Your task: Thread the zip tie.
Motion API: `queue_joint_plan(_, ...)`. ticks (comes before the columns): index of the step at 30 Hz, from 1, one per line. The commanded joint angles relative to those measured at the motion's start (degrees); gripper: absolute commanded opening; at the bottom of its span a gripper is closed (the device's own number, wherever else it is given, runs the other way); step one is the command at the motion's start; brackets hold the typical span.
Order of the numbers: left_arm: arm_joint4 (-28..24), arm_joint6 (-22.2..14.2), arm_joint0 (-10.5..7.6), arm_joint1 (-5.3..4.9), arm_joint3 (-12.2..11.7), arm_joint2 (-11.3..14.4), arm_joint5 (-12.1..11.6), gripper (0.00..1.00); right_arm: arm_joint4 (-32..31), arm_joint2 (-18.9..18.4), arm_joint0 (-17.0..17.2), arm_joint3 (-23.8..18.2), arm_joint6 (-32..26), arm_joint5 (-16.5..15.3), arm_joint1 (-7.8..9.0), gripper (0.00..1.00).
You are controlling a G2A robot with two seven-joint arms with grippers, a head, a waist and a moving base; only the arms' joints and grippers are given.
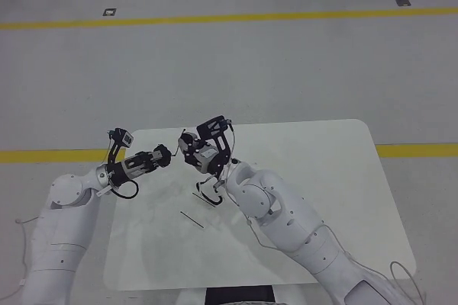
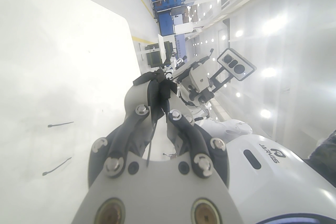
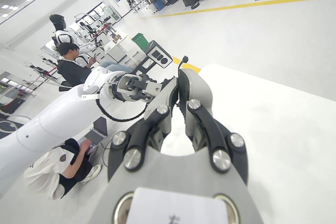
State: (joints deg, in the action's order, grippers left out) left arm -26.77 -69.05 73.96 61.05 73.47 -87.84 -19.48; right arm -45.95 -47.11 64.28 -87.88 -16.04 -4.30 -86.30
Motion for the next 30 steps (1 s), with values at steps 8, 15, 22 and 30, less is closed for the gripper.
queue_joint_plan(8,0.00,0.00,0.00,0.00,0.00,0.00,0.00,0.00,0.18,0.23,-0.50,1.51,1.32,0.17,-0.48,0.00)
queue_joint_plan(15,0.00,0.00,0.00,0.00,0.00,0.00,0.00,0.00,-0.17,0.11,-0.50,1.76,1.81,0.42,-0.70,0.00)
queue_joint_plan(22,0.00,0.00,0.00,0.00,0.00,0.00,0.00,0.00,-0.61,-0.18,-0.20,1.48,1.60,0.38,-0.78,0.00)
queue_joint_plan(30,0.00,0.00,0.00,0.00,0.00,0.00,0.00,0.00,-0.61,-0.34,-0.16,1.82,1.22,0.26,-0.96,0.00)
